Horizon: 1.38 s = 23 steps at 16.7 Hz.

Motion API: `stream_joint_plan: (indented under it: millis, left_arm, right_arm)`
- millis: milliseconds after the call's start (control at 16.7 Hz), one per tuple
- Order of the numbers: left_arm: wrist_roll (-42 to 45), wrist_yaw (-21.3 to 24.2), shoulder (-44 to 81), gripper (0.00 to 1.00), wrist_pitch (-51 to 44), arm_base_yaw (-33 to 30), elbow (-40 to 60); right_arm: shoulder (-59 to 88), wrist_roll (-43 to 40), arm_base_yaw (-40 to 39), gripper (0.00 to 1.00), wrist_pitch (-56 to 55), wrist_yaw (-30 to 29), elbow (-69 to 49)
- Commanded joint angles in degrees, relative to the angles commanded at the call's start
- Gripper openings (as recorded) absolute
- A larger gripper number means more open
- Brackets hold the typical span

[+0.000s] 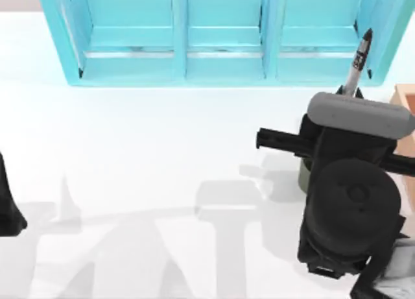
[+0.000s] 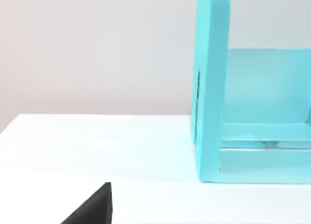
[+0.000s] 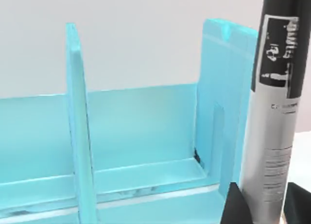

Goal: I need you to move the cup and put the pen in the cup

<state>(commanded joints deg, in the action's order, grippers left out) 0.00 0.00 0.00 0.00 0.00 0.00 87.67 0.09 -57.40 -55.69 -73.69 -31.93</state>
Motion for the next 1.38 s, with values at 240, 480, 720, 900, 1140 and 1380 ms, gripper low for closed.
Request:
stream_joint_plan:
  millis: [240,480,720,900,1140,1380]
  left_arm:
    - [0.00,0.00,0.00,1.00,0.00,0.00,0.00]
    - [0.00,0.00,0.00,1.00,0.00,0.00,0.00]
    - [0.00,0.00,0.00,1.00,0.00,0.00,0.00]
    - [0.00,0.00,0.00,1.00,0.00,0.00,0.00]
    - [0.00,0.00,0.00,1.00,0.00,0.00,0.00]
    - [0.00,0.00,0.00,1.00,0.00,0.00,0.00]
  right_arm:
    - [2.87,-0.10,3.90,0.00,-2.67,3.95,-0.23]
    - [3.39,-0.12,4.43,0.00,-3.17,4.46,-0.26]
    - [3.39,-0.12,4.43,0.30,-3.17,4.46,-0.26]
    - [3.39,-0.12,4.43,0.53,-3.17,4.46,-0.26]
    - [3.39,-0.12,4.43,0.83,-3.17,4.46,-0.26]
    - [3.39,-0.12,4.43,1.00,-3.17,4.46,-0.26]
